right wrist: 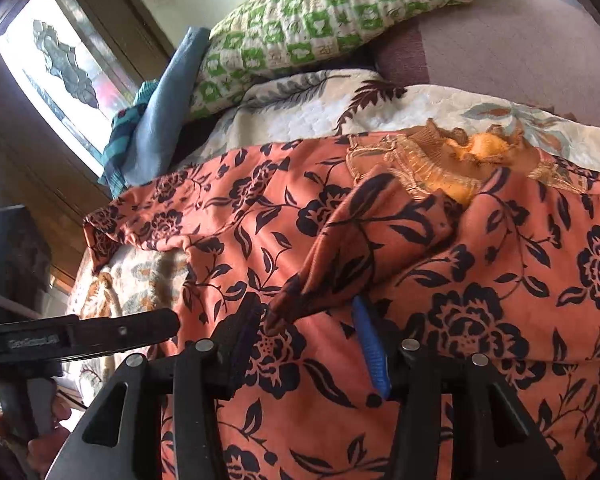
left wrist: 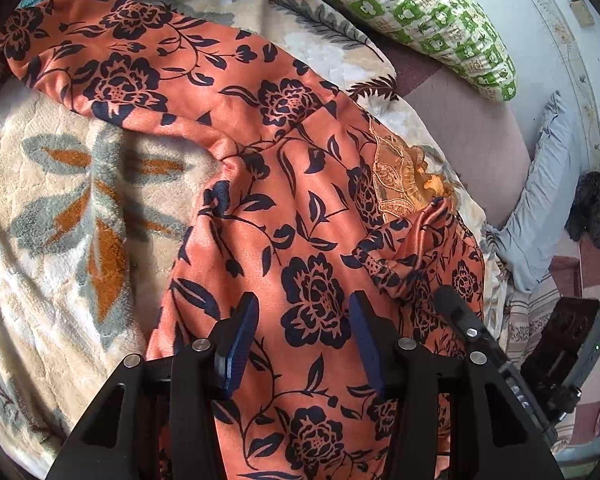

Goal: Fold small clothes

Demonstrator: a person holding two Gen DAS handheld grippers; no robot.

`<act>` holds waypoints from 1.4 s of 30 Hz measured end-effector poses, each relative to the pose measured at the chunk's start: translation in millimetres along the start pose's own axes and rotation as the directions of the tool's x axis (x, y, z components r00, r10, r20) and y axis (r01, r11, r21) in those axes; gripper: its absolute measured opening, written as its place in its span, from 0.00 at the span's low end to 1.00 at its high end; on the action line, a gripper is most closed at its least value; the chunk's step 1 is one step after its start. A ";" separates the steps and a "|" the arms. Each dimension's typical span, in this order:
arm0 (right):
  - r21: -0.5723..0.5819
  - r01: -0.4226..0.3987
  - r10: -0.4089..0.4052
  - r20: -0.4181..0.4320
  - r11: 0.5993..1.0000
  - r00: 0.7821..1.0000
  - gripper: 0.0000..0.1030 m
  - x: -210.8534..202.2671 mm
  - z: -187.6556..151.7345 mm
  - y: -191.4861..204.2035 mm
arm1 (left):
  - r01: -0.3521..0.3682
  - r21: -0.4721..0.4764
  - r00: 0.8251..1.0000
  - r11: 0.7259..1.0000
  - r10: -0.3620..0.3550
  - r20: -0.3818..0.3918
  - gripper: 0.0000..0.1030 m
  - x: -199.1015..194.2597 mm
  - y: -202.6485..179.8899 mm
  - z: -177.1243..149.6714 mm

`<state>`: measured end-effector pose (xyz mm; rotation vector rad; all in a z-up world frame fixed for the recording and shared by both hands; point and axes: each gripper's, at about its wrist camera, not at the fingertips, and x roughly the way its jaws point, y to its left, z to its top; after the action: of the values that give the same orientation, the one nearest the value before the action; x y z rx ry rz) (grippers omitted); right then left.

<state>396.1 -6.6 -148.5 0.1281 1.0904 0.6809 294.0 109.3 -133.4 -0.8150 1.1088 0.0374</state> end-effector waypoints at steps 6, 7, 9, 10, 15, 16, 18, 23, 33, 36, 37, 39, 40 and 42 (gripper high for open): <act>0.466 -0.084 -0.007 0.190 0.881 0.982 0.66 -79.4 -34.7 -142.9 | 0.051 0.008 0.996 0.999 -0.051 -0.070 0.47 42.1 -31.9 8.5; 0.547 -0.091 -0.027 0.204 0.832 0.979 0.66 -87.3 -47.0 -170.3 | 0.061 0.017 0.996 0.998 -0.060 -0.072 0.47 47.1 -38.6 10.7; 0.670 -0.128 -0.046 0.236 0.732 0.971 0.66 -99.6 -70.3 -215.9 | 0.036 0.077 0.999 0.996 -0.033 -0.035 0.48 50.7 -55.1 14.3; 0.709 -0.162 -0.038 0.257 0.686 0.966 0.66 -103.3 -79.8 -234.1 | 0.000 0.124 1.000 0.992 0.001 -0.005 0.51 52.7 -64.7 16.6; 0.771 -0.285 -0.006 0.351 0.569 0.936 0.66 -106.8 -99.1 -280.0 | -0.142 0.361 0.990 0.922 0.141 0.030 0.55 79.4 -112.0 26.3; 0.772 -0.309 0.005 0.369 0.556 0.930 0.66 -105.2 -99.3 -284.0 | -0.149 0.405 0.987 0.902 0.159 0.009 0.55 88.0 -123.1 25.8; 0.765 -0.338 0.020 0.392 0.548 0.920 0.66 -102.2 -97.3 -288.1 | -0.209 0.483 0.973 0.851 0.229 0.018 0.54 107.0 -138.0 24.9; 0.773 -0.339 0.017 0.392 0.537 0.920 0.11 -87.4 -82.7 -291.4 | -0.193 0.378 0.979 0.906 0.201 0.017 0.06 116.7 -133.9 53.0; 0.745 -0.147 -0.103 0.279 0.651 0.955 0.07 -101.1 -79.0 -288.7 | -0.236 0.181 0.972 0.955 0.231 0.047 0.08 122.3 -66.7 75.4; 0.772 -0.172 -0.106 0.296 0.612 0.949 0.11 -101.5 -94.0 -291.7 | -0.184 0.183 0.983 0.966 0.177 0.055 0.08 114.3 -70.5 69.6; 0.776 -0.219 -0.079 0.326 0.592 0.942 0.15 -103.4 -97.5 -292.6 | -0.165 0.191 0.986 0.968 0.157 0.055 0.10 112.1 -72.8 68.0; 0.772 -0.282 -0.043 0.371 0.570 0.928 0.40 -104.4 -98.0 -292.8 | -0.136 0.205 0.991 0.969 0.129 0.047 0.20 112.6 -77.3 63.7; 0.773 -0.277 -0.050 0.369 0.571 0.928 0.54 -103.6 -95.7 -292.4 | -0.136 0.201 0.990 0.970 0.129 0.048 0.26 112.3 -78.1 61.5; 0.771 -0.232 -0.070 0.336 0.593 0.939 0.30 -100.5 -86.4 -291.6 | -0.205 0.216 0.979 0.955 0.195 0.066 0.26 118.0 -82.8 56.8</act>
<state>424.4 -314.0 -233.7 1.0673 0.9874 0.1690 428.4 41.7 -170.6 -0.4985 1.1279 0.0991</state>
